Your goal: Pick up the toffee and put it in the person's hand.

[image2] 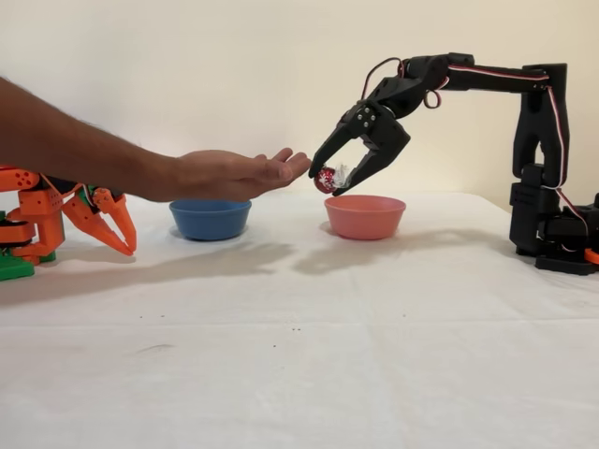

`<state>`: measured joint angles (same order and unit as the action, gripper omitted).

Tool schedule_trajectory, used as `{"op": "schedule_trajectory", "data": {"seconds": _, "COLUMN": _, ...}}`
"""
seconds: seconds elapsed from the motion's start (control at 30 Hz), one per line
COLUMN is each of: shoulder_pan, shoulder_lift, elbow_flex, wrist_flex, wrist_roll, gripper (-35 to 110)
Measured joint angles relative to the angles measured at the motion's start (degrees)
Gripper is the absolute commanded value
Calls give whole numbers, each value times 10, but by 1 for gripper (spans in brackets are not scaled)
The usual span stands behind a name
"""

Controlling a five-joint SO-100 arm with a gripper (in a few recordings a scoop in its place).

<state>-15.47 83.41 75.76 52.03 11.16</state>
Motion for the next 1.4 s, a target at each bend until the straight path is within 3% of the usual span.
{"op": "schedule_trajectory", "data": {"seconds": 0.87, "shoulder_pan": 71, "shoulder_lift": -62, "elbow_flex": -127, "wrist_flex": -115, "wrist_roll": -7, "gripper": 18}}
{"op": "schedule_trajectory", "data": {"seconds": 1.4, "shoulder_pan": 76, "shoulder_lift": -72, "elbow_flex": -127, "wrist_flex": -74, "wrist_roll": -30, "gripper": 18}}
